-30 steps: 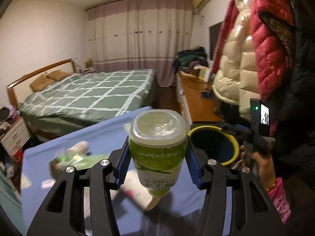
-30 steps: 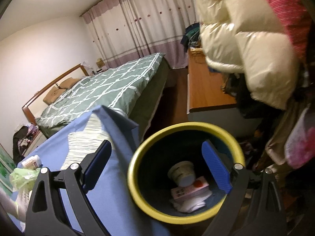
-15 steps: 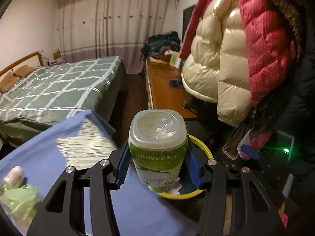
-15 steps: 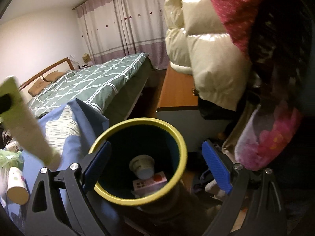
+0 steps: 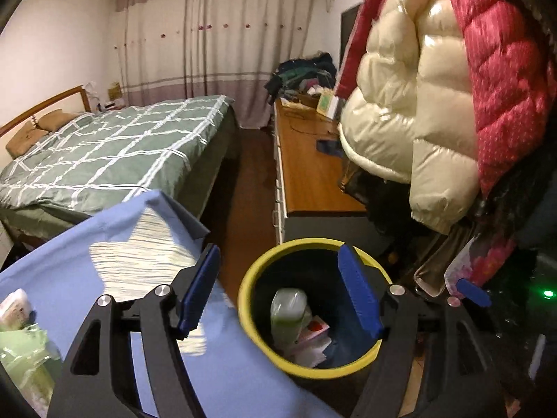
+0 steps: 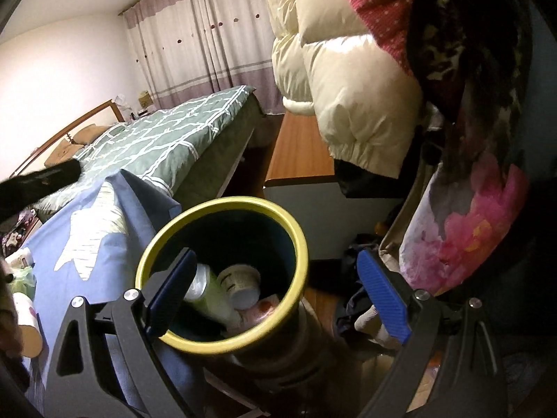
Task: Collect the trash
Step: 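Move both tools back over the table toward the remaining trash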
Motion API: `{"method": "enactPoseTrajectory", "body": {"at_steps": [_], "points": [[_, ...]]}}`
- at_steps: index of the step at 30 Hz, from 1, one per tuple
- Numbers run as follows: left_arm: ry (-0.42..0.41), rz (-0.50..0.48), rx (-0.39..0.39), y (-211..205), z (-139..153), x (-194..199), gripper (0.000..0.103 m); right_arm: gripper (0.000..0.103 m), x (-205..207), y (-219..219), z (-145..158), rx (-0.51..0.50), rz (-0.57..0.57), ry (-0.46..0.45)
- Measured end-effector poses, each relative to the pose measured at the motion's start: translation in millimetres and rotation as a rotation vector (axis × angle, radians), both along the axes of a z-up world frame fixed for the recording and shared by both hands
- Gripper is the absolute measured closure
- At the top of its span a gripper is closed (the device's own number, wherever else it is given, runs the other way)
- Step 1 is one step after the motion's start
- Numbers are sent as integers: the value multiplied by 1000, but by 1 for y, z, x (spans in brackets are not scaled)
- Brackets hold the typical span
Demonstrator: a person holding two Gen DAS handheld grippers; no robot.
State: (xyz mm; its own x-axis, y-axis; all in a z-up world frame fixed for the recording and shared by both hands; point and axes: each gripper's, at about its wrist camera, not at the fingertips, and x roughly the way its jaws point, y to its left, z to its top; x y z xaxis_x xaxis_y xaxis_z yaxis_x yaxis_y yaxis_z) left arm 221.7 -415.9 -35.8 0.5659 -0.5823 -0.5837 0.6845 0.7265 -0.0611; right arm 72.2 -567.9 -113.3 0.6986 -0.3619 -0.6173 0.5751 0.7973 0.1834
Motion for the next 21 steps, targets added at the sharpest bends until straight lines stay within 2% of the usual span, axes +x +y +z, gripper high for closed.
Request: {"method": "enactPoseTrajectory", "body": {"at_steps": [2, 3, 5, 9, 16, 21], "points": [[-19, 31, -34, 28, 11, -5, 31, 14, 3, 3, -1, 3, 10, 0], [-26, 45, -44, 42, 15, -7, 24, 14, 4, 5, -1, 4, 16, 1], [-55, 92, -68, 76, 24, -13, 19, 14, 9, 12, -1, 1, 31, 7], [-93, 194, -81, 143, 31, -20, 18, 14, 20, 28, 1, -7, 66, 11], [-106, 429, -72, 278, 18, -25, 16, 14, 52, 72, 10, -28, 151, 7], [-113, 576, -67, 356, 0, -24, 15, 14, 80, 107, 16, -44, 220, 11]]}}
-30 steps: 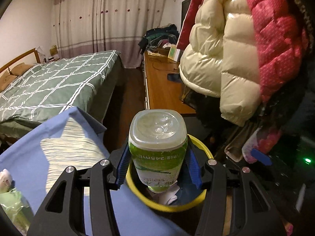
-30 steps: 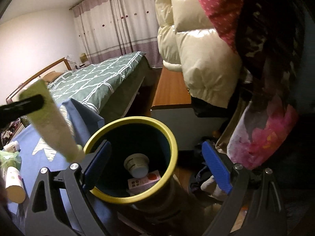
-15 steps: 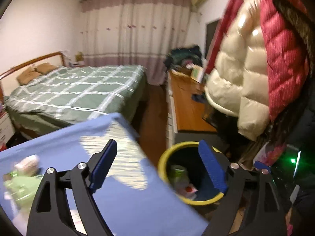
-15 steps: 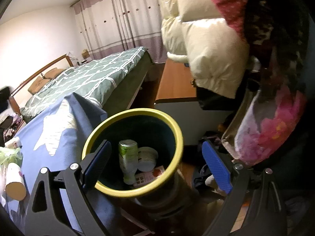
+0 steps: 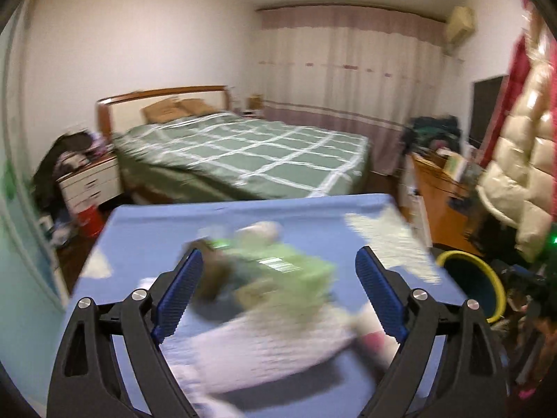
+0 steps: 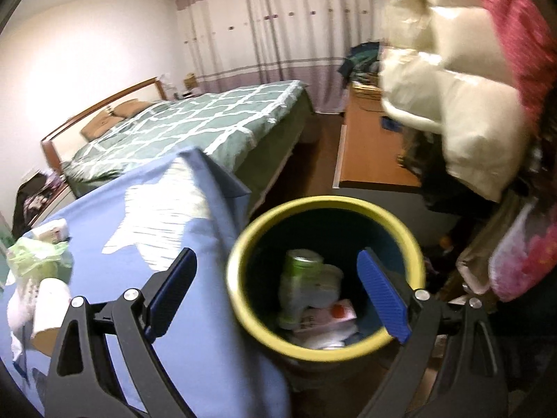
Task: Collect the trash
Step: 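Move both tools back over the table toward the remaining trash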
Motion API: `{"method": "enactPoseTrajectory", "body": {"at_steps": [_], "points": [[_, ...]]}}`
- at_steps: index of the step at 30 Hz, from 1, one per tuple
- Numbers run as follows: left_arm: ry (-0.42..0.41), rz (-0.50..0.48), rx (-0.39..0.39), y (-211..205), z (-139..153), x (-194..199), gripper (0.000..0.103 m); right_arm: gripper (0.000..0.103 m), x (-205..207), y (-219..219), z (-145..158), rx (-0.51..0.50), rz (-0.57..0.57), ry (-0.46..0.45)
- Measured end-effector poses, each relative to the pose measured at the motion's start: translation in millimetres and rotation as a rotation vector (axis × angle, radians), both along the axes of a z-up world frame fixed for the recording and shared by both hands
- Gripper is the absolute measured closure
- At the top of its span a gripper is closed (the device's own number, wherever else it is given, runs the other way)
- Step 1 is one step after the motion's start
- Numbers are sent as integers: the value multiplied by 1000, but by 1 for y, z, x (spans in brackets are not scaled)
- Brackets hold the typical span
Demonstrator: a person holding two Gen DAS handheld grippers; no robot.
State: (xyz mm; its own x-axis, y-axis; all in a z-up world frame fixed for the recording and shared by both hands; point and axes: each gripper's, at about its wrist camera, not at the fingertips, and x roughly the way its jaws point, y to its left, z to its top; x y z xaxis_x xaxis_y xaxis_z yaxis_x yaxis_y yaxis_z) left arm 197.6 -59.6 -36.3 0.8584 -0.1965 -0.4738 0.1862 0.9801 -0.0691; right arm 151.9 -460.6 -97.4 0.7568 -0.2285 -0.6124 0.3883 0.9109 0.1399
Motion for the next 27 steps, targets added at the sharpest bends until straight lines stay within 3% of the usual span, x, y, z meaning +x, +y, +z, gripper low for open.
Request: {"method": "enactPoseTrajectory", "body": {"at_steps": [7, 12, 27], "points": [[-8, 166, 27, 93, -35, 2, 15, 14, 34, 43, 9, -16, 80, 6], [6, 206, 28, 127, -55, 0, 15, 14, 55, 82, 17, -15, 189, 10], [92, 314, 65, 141, -73, 10, 15, 15, 100, 226, 54, -34, 623, -5]]}}
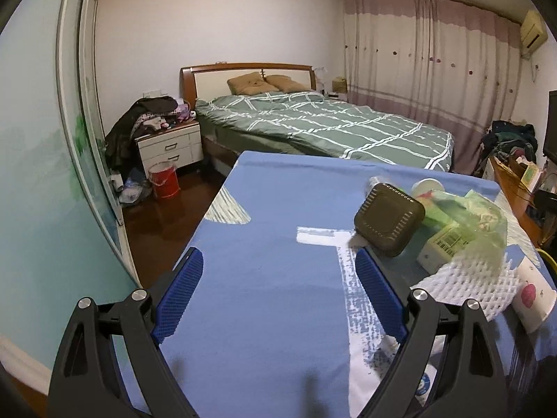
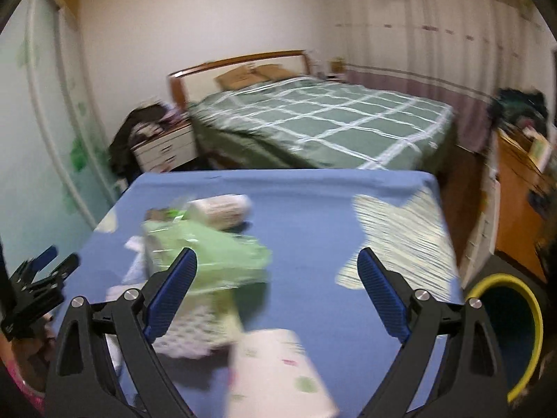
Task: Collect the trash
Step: 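Move both tools back over the table toward the remaining trash, then grasp the green plastic bag with the right gripper and lift it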
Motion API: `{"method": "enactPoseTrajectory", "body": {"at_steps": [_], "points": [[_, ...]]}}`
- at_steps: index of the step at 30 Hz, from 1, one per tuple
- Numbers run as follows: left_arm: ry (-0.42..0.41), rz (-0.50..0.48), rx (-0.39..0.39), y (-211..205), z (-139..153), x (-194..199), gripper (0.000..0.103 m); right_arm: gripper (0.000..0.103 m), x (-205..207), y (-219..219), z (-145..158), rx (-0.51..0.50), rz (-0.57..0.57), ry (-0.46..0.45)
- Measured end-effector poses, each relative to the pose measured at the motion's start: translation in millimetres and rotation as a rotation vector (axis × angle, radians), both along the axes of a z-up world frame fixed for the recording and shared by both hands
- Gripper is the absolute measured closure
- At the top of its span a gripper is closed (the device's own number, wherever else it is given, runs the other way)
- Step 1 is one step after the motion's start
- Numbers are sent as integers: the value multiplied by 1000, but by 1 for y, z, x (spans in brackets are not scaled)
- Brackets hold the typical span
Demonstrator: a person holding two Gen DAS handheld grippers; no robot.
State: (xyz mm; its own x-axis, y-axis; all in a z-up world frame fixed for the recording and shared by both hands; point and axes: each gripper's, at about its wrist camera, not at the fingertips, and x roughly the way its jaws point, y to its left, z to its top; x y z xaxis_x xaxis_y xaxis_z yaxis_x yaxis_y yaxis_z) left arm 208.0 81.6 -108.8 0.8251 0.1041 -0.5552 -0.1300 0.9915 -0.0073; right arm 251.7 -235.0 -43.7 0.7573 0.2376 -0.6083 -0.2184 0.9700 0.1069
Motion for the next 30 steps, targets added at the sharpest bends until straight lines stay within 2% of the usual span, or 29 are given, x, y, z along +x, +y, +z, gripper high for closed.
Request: {"method": "enactPoseTrajectory", "body": {"at_steps": [3, 7, 9, 12, 14, 16, 20, 30], "points": [[9, 7, 4, 0, -1, 1, 15, 20, 8, 34, -3, -37, 81, 26], [21, 11, 1, 0, -3, 0, 15, 25, 21, 66, -12, -92, 118, 65], [25, 11, -2, 0, -4, 1, 15, 31, 26, 80, -19, -122, 129, 100], [23, 8, -4, 0, -4, 3, 15, 49, 30, 87, -26, -133, 128, 118], [21, 4, -5, -1, -5, 2, 15, 67, 30, 88, -25, -127, 127, 116], [19, 0, -6, -3, -5, 2, 15, 76, 28, 83, -26, -124, 122, 103], [18, -7, -3, -6, -6, 1, 15, 84, 23, 78, -23, -97, 122, 79], [17, -13, -4, -8, -4, -2, 15, 89, 2, 41, 9, 10, 86, 1]]}}
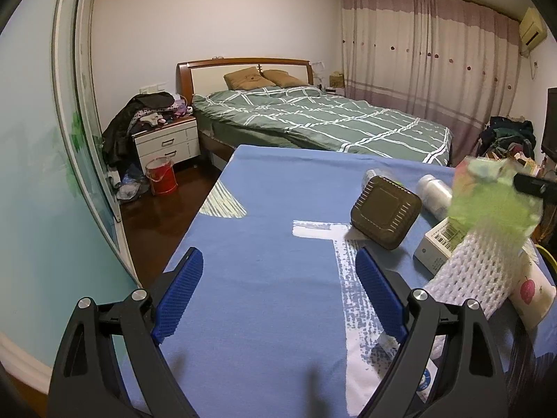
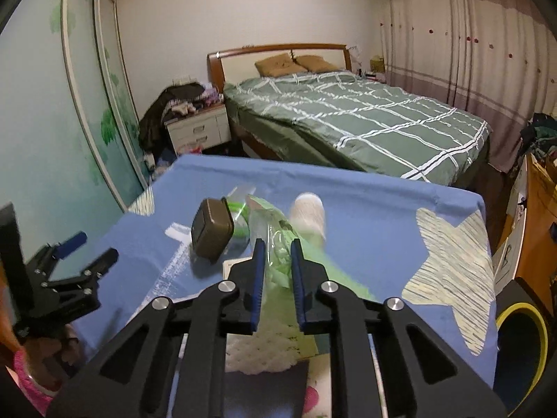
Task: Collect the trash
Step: 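Grasp the green plastic bag with the right gripper and lift it, then carry the green bag over the yellow bin and open the right gripper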
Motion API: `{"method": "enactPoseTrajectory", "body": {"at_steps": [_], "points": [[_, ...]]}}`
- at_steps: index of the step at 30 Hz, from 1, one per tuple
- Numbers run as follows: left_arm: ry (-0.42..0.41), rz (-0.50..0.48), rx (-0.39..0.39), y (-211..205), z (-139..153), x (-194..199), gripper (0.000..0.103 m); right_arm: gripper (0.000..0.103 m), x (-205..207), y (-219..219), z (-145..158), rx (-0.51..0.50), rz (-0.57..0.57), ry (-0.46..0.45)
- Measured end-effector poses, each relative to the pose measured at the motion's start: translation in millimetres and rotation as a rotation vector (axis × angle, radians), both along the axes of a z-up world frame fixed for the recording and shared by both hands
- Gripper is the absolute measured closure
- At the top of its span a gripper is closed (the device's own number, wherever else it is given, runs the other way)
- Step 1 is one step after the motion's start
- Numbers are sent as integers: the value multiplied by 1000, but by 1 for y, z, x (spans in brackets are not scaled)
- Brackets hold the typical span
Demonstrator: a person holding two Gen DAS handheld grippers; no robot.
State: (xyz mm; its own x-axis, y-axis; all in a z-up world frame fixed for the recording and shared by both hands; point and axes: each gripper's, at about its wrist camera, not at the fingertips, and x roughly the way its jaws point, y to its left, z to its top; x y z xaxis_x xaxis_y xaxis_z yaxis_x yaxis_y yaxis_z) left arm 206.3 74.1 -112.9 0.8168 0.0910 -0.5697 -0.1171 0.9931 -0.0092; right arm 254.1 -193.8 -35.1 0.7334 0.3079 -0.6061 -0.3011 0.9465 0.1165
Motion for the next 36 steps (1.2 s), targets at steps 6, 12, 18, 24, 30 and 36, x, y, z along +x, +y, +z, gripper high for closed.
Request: {"method": "enactPoseTrajectory", "body": {"at_steps": [6, 12, 18, 24, 30, 36], "points": [[0, -1, 3, -1, 1, -1, 15, 90, -13, -17, 20, 55, -3, -39], [-1, -2, 1, -1, 1, -1, 15, 90, -32, -25, 41, 113, 34, -71], [-5, -8, 0, -2, 3, -2, 15, 90, -49, -49, 63, 129, -20, -137], [-10, -17, -5, -2, 3, -2, 15, 90, -50, -107, 57, 110, -203, -148], [-16, -27, -4, -3, 4, -3, 15, 90, -45, -174, 25, 18, -463, -112], [-16, -29, -4, -3, 4, -3, 15, 90, -29, -244, -23, -45, -671, 6]]}}
